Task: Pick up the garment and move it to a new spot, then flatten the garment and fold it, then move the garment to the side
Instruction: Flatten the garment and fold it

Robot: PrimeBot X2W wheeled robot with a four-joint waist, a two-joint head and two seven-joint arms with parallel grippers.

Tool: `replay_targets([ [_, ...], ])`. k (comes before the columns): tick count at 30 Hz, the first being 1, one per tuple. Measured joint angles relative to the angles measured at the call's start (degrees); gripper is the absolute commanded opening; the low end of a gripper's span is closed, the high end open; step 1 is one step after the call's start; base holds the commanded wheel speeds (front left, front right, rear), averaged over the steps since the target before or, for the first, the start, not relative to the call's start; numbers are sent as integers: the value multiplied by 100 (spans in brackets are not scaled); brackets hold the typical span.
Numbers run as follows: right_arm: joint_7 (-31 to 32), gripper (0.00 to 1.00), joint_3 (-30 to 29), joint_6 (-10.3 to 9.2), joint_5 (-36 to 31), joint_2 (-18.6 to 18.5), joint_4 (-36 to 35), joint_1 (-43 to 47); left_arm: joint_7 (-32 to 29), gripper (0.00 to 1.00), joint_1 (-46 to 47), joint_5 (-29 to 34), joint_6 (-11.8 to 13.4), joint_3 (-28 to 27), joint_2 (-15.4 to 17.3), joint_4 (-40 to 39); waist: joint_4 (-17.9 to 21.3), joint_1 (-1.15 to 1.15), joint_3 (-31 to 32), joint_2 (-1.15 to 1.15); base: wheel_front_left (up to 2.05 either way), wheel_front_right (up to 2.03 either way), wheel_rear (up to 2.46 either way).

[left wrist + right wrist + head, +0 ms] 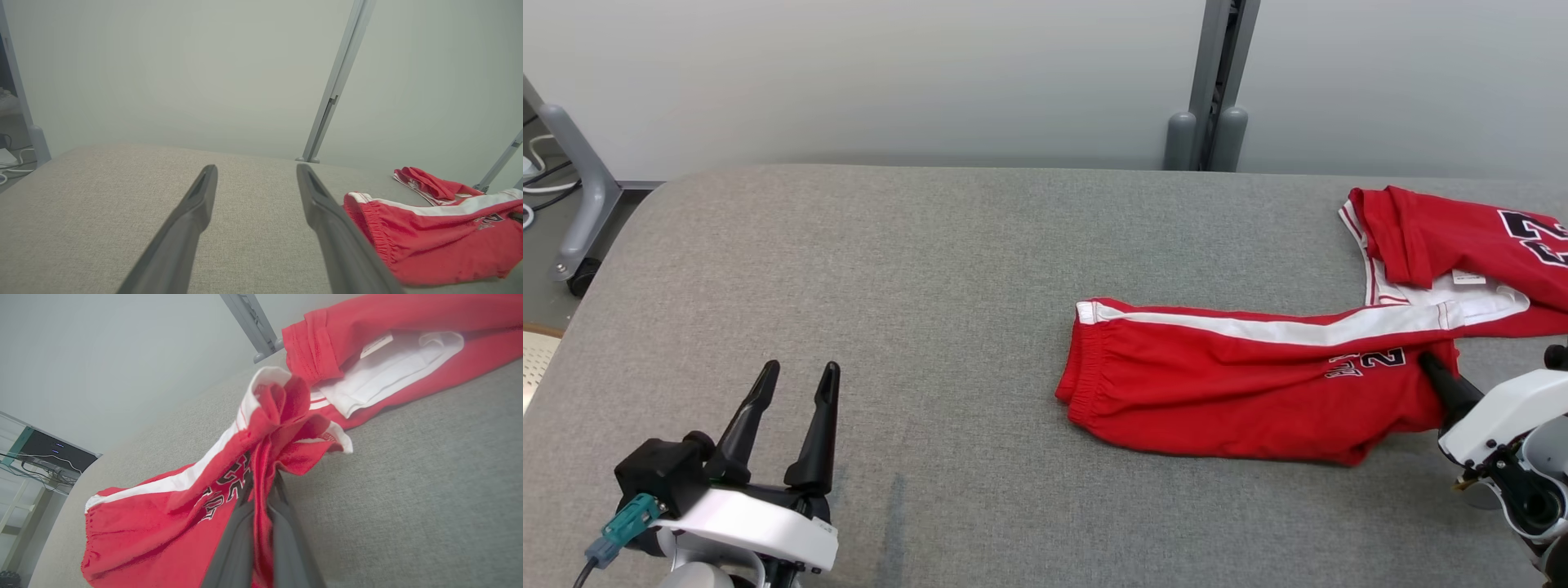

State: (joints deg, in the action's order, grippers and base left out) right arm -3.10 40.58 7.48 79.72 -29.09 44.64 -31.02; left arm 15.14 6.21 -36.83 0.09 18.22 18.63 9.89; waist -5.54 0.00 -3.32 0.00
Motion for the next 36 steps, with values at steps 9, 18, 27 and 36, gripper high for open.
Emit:
replay_targets([
  [9,135,0,41,0,42,74,-710,-233,0,100,-23,352,-266,-296,-321,169,-154,0,58,0,0,0,0],
  [18,367,0,260,0,-51,662,-1037,-502,0,100,-44,611,-455,-436,-558,300,-435,0,82,0,0,0,0],
  [27,480,0,397,0,-73,1302,-512,-617,0,100,-38,775,-572,-510,-767,422,-838,0,16,0,0,0,0],
  [36,557,47,649,-1,-420,1712,256,-827,0,100,-9,861,-658,-606,-857,519,-1043,0,-102,0,0,0,0],
])
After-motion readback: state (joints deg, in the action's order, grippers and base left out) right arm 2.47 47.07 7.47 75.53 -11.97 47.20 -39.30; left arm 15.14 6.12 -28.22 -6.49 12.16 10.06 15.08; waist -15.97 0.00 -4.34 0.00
